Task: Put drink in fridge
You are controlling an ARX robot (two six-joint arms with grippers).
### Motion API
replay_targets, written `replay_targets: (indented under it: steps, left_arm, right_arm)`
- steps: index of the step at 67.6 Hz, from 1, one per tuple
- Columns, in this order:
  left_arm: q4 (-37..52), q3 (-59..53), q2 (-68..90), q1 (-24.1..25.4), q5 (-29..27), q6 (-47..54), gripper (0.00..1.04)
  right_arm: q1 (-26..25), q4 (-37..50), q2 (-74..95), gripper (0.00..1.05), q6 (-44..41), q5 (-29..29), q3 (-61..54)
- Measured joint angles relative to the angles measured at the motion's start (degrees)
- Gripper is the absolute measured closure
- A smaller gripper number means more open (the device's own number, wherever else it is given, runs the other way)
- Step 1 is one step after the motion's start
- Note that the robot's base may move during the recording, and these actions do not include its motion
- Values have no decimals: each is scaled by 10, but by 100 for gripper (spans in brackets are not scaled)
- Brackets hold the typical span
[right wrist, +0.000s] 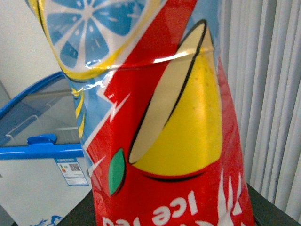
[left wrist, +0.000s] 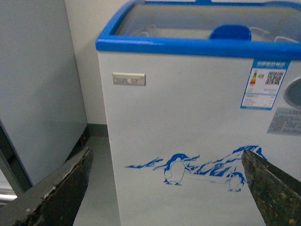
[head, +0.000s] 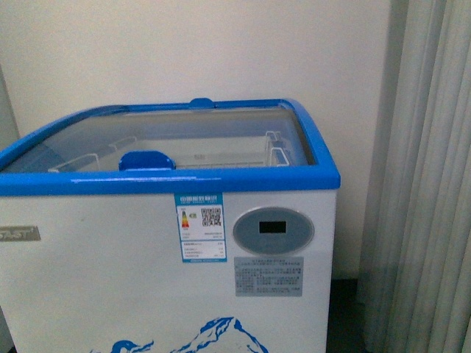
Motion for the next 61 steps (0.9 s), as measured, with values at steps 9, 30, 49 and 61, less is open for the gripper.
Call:
replay_targets:
  steps: [9,30,49,61]
  left_arm:
    - [-40,14,16,-1,-10,-35,8]
    - [125,57,335,19,66,-211,8]
    - [389,297,761,23,206,0,8]
    - [303,489,911,-14,302,251,8]
  right_arm:
    - [0,0,0,63,0,0,0]
    - [0,0,0,63,0,0,0]
    - [0,0,0,63,0,1,0]
    - [0,0,0,63,0,1,0]
